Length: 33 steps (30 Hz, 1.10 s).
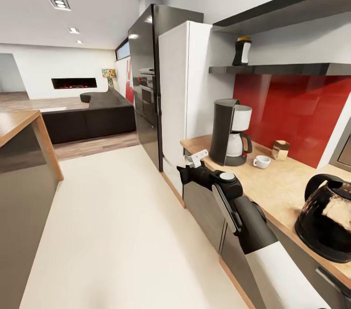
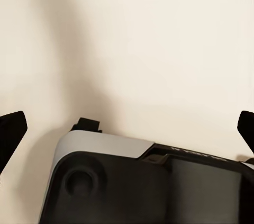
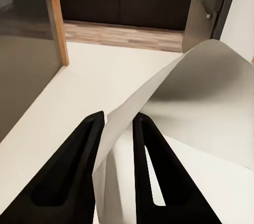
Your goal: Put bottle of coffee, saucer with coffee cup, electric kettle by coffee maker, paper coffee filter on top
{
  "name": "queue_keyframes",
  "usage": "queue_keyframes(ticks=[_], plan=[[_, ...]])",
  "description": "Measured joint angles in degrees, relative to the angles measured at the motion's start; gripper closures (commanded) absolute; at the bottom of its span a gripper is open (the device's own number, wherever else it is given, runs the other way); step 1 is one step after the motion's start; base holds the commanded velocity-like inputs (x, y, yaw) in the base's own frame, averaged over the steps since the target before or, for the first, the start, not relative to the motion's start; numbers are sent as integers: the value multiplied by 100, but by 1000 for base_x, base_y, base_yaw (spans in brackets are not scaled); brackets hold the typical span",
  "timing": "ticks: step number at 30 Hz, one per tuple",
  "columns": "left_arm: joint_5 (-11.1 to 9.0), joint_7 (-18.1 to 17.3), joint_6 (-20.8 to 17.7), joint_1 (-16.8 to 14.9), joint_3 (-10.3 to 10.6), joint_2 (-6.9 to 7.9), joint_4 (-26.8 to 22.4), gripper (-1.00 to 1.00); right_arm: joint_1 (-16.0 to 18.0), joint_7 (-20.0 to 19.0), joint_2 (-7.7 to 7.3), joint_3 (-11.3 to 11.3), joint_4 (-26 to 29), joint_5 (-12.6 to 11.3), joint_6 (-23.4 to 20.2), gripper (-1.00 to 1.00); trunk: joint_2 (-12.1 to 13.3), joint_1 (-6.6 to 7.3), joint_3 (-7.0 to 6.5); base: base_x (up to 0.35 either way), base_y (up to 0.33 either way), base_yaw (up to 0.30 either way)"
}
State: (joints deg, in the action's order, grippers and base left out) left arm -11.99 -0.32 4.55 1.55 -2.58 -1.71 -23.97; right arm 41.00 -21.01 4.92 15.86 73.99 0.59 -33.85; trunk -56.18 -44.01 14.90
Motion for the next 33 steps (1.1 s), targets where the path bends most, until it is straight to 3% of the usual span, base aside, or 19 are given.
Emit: queue_keyframes(ticks=[8,11,12,14,17,19,24,25,27,28,31,33], plan=[[-1,0,8,0,0,0,-8,-100,3,9,-17,-8,24,41,-4,100,122,67,-55,0,0,0],[-2,-6,9,0,5,0,-9,-100,360,26,-64,-1,44,372,-473,100,122,67,-55,0,0,0],[-2,-7,9,0,6,0,-8,-100,606,25,-70,-2,47,559,-814,100,122,67,-56,0,0,0],[-2,-7,9,0,7,0,-9,-100,906,-73,-92,-2,48,701,-1146,100,122,67,-55,0,0,0],[-2,-8,9,0,5,0,-8,-100,1596,-670,-310,8,40,889,-1789,100,122,67,-56,0,0,0],[-2,-8,9,0,5,0,-8,-100,1916,-1023,-378,15,15,1029,-2028,100,122,67,-56,0,0,0],[-1,-8,9,0,4,0,-9,-100,2531,-1786,-452,21,-221,1608,-2234,100,122,67,-55,0,0,0],[-2,-8,9,1,4,0,-9,-100,2759,-2095,-486,20,-356,1837,-2259,100,122,67,-56,0,0,0],[-3,-8,9,1,2,0,-10,-100,3001,-2423,-534,13,-526,2075,-2279,100,122,67,-55,0,0,0],[-3,-8,9,2,4,0,-10,-100,3259,-2842,-651,15,-778,2323,-2279,100,122,67,-56,0,0,0],[-3,-8,9,1,6,0,-10,-100,3672,-3509,-850,38,-1197,2644,-2281,100,122,67,-55,0,0,0],[-3,-8,9,2,8,0,-10,-100,4149,-4332,-1101,184,-1720,3135,-2201,100,122,67,-56,0,0,0]])
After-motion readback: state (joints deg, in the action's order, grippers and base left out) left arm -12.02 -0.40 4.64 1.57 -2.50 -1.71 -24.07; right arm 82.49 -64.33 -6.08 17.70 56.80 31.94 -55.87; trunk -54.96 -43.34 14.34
